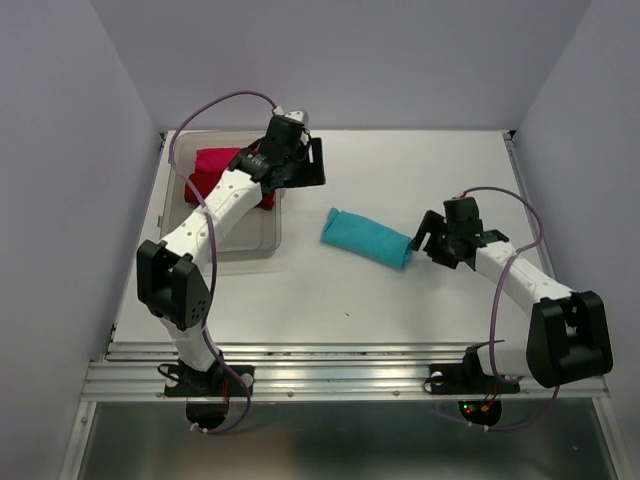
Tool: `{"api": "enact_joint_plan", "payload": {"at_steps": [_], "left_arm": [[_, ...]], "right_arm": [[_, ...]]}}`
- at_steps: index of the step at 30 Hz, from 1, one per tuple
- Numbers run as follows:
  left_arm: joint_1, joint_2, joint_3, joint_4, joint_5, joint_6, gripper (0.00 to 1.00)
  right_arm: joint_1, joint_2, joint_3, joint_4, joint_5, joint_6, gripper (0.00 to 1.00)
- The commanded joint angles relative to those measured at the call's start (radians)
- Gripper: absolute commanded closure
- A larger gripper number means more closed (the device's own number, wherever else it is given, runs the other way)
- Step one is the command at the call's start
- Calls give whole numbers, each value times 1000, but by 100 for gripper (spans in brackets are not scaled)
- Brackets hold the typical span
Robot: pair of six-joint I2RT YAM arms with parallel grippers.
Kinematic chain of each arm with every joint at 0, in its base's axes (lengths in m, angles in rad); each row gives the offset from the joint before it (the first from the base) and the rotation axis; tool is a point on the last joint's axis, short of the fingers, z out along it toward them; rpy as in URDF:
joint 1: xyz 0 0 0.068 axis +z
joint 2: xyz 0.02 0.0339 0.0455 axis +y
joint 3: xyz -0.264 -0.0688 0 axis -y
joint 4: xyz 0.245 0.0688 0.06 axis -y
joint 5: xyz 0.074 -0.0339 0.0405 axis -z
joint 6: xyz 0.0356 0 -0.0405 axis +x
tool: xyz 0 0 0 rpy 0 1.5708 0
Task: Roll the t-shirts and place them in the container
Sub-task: Pick up the T-shirt from the center of the board.
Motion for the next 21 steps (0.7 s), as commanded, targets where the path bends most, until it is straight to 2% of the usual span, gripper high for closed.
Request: {"api": "enact_joint_plan", "payload": {"at_steps": [1,5,10,21], "left_arm": [[-49,43,11,-11,95,-25,21],[-77,99,8,8,140,-43,21],[-82,126,-6,35,172,-54,21],[-82,134,-18,37,169,-59,21]], "right_arm": [[-19,-17,-68,141,-148,112,19],[-19,-31,-184,286,-223,228,18],[-19,3,-257,441,-266,293,20],[-19,107,-286,567,-150,356,25]]}}
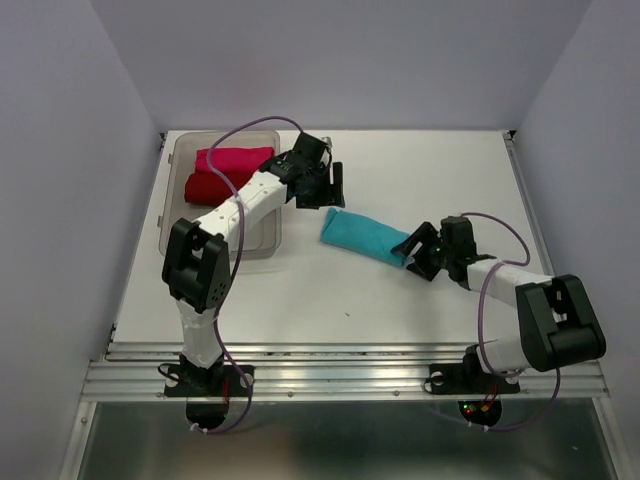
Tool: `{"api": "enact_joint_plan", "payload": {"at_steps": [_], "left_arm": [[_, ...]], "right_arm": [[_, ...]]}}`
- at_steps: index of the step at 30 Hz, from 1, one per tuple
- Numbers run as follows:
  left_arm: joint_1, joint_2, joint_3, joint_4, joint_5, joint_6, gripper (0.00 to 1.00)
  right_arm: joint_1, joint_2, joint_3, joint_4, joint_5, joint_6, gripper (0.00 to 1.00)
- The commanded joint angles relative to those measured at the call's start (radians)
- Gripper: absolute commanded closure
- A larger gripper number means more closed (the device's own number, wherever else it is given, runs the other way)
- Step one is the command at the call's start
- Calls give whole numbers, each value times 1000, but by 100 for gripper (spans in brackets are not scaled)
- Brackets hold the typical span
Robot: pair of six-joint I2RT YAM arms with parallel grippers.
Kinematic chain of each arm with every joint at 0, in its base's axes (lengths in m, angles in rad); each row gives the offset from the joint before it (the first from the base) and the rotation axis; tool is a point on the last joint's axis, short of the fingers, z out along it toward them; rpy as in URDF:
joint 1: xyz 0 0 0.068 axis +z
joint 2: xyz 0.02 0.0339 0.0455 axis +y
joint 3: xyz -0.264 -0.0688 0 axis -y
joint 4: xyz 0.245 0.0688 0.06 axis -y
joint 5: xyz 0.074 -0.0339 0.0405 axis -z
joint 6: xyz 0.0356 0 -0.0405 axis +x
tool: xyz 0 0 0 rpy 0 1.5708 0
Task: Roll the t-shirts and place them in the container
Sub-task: Pick up the T-shirt from the center of the board.
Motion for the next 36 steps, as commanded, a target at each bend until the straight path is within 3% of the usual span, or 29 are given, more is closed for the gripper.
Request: {"api": "enact_joint_plan", "payload": {"at_steps": [1,8,13,15,25,31,36], "left_arm": [[-1,-35,-9,16,9,-4,21],[-1,-27,-30,19,17,-1,21],[-1,-23,-34,17,20,4,21],[-1,-17,-31,17,28,4,21],[-1,-18,-38,17,31,7,22],[-1,-9,-52,20,35,1,22],[-1,-1,-58,36,52,-7,22]], "right_arm": [[-3,42,-14,90,68,28,25],[-3,83,-9,122,114,24,26],[-3,18,-17,154,45,-30,9],[-3,-1,-11,151,39,-62,6],[-12,126,62,123,33,-131,6],[-12,194,71,177,25,-121,13],[-12,226,78,194,45,-107,37]]}}
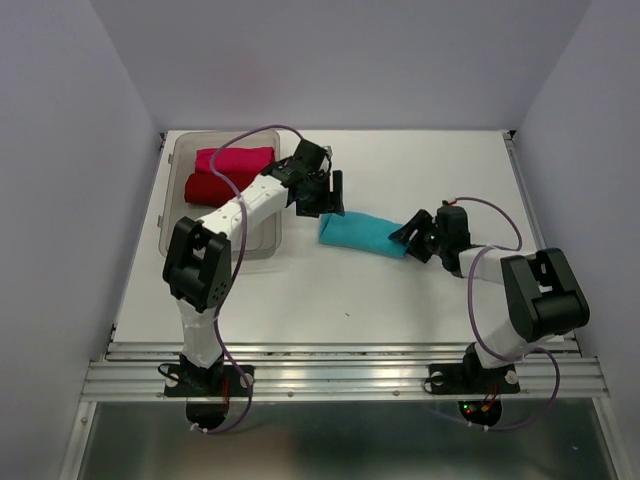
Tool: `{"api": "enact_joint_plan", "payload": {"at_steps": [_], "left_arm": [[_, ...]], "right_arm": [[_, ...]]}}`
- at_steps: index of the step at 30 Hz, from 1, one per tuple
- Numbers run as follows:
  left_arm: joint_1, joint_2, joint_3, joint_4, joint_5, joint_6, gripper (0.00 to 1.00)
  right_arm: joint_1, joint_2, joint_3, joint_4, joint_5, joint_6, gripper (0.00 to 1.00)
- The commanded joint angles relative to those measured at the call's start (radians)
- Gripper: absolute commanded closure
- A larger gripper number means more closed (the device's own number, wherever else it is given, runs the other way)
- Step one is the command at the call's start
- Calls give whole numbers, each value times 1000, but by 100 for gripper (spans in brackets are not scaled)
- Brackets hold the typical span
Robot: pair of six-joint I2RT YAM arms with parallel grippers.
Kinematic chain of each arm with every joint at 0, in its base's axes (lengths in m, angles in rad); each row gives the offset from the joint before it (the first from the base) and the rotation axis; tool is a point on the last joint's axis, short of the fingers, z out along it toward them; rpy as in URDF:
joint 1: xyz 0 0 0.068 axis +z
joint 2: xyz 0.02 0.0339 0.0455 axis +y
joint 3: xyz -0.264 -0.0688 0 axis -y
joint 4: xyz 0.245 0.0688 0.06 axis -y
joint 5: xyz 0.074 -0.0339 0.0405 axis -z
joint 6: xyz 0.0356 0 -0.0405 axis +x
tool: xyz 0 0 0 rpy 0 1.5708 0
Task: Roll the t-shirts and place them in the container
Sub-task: Pick up the T-shirt from the center of the board.
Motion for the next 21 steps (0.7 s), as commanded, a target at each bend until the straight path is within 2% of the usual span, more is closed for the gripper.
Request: {"api": "enact_joint_plan", "payload": {"at_steps": [1,4,5,6,7,10,21], "left_arm": [[-2,0,-8,29,24,-5,22],[-1,25,-17,56,54,-19,21],[-1,31,-19,66,59,-26,20],[-2,48,-22,75,67,-43,20],[-1,57,-20,86,70,-52,20],[-7,88,-16,89,61,-80,19],[-7,89,-122,156,13,-193,18]], "right_arm": [[-6,46,2,-28,32,-15,46],[-6,55,2,-28,36,-19,61],[-6,59,3,-29,36,-22,72],[-6,59,3,-29,38,-22,77],[-6,61,0,-31,38,-25,86],[-24,58,-3,-40,29,-50,99],[-87,9,-4,-157,-7,-171,99]]}}
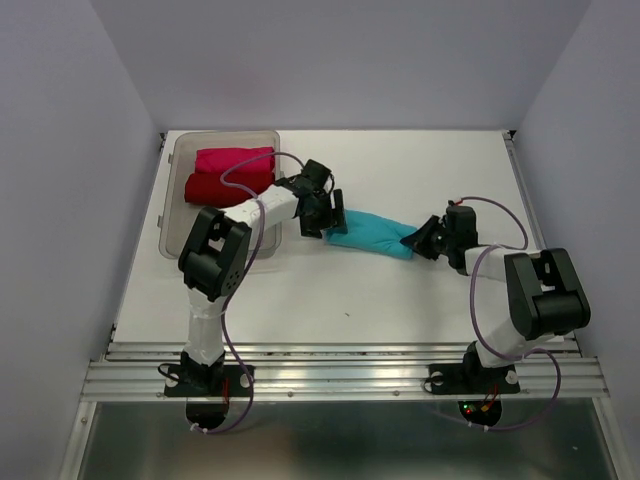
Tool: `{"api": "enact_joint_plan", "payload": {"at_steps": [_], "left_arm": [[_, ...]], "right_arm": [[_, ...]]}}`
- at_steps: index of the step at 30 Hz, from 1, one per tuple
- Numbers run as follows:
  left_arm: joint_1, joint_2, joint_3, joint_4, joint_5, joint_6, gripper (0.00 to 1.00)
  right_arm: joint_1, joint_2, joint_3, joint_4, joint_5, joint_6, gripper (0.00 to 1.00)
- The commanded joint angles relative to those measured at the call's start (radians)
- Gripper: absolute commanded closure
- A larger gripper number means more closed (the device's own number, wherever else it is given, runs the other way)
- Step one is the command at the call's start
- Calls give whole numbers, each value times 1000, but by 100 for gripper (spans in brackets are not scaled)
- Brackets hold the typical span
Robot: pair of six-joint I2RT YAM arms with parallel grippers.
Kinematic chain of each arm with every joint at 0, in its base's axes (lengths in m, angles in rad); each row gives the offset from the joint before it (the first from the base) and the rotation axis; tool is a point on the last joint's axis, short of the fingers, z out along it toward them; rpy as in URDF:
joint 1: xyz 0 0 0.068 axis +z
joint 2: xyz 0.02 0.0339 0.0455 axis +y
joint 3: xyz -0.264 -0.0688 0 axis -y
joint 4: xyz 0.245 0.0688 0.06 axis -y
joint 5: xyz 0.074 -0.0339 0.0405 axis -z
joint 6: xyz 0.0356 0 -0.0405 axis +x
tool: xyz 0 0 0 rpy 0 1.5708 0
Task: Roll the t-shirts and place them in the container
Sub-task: Pick up the T-shirt from the center of the board.
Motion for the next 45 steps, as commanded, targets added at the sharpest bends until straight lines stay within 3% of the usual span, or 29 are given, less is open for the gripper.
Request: {"api": "enact_joint_plan", "payload": {"at_steps": [1,12,18,20,25,27,28,30,32,35,40,45], "left_arm": [[-6,-43,-39,50,-45,-69,18],[-9,35,-44,166,78,-56,18],[-9,84,-22,182,81,-60,27],[-9,89,-27,186,78,-63,34],[-9,75,-27,186,67,-60,81],[-9,72,-19,176,73,-51,100],[-9,70,-10,170,80,-39,100],[-9,69,-4,153,80,-28,100],[-9,70,10,122,78,-4,100],[-9,75,30,82,63,18,100],[-9,80,46,59,52,35,100],[-9,83,51,62,63,41,100]], "right_arm": [[-15,-10,-4,-134,27,-87,99],[-15,2,21,-151,15,-99,99],[-15,7,31,-167,8,-118,99],[-15,6,34,-176,7,-122,99],[-15,-7,44,-213,8,-142,99],[-15,-14,54,-248,14,-152,94],[-15,-27,62,-263,25,-155,91],[-15,-40,87,-340,56,-162,62],[-15,-71,96,-372,105,-173,39],[-15,-102,110,-429,136,-187,17],[-15,-93,116,-443,107,-195,17],[-15,-9,107,-362,33,-185,29]]}}
